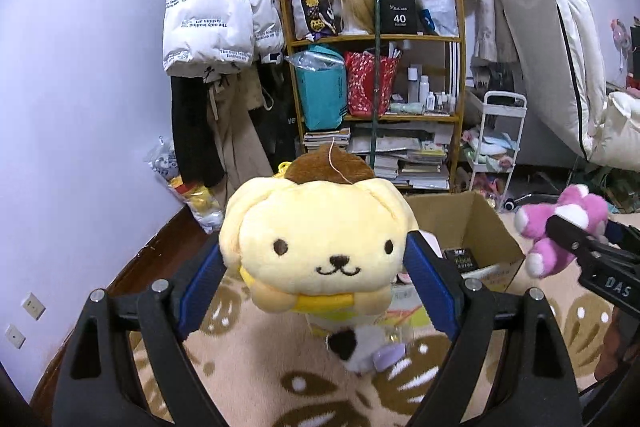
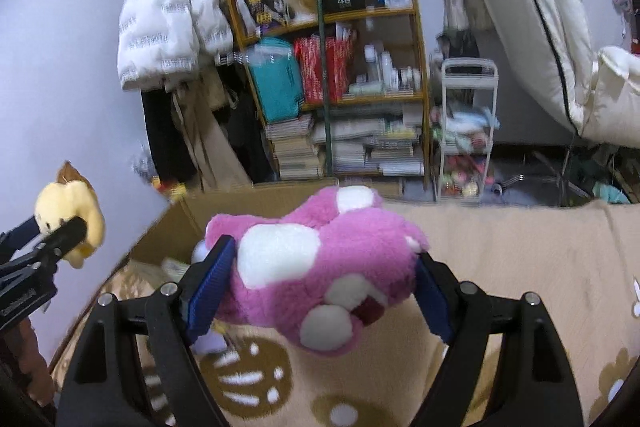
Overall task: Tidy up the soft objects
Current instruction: 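Carry both plushes over the box and open both tools to drop them in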
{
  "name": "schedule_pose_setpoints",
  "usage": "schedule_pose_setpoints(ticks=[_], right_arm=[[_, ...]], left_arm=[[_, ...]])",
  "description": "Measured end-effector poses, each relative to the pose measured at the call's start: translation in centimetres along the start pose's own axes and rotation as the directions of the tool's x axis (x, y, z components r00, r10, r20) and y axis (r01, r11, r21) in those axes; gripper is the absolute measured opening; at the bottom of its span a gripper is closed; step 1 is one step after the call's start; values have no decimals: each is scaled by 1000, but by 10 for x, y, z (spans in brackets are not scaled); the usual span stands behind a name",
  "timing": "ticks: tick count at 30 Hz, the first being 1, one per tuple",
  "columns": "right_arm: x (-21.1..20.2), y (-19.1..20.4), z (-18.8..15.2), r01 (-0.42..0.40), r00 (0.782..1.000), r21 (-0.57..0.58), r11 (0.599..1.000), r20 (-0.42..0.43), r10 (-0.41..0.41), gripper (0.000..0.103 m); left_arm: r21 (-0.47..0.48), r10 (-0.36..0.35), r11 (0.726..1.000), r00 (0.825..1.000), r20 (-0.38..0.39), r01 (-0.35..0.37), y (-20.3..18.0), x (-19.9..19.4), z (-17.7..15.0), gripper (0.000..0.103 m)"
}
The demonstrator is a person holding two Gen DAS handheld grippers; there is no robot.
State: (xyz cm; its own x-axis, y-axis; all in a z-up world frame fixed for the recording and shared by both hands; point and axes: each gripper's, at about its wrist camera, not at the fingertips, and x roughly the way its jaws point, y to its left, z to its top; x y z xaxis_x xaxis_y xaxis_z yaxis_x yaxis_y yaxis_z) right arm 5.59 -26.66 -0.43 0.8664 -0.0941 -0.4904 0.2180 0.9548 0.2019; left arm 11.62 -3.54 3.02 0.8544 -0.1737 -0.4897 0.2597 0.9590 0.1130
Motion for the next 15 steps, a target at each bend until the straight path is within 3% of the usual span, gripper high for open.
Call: schedule_pose_setpoints(ticks=[7, 15], right_arm=[[4, 6, 12, -33, 997, 6, 999, 76, 33, 87], [31, 11, 12, -62, 996, 15, 998, 70, 60, 87]], left_arm=[[7, -15, 1000, 1000, 21, 15, -1, 21, 11, 86], [66, 7, 998, 999, 32, -9, -15, 41, 6, 87]])
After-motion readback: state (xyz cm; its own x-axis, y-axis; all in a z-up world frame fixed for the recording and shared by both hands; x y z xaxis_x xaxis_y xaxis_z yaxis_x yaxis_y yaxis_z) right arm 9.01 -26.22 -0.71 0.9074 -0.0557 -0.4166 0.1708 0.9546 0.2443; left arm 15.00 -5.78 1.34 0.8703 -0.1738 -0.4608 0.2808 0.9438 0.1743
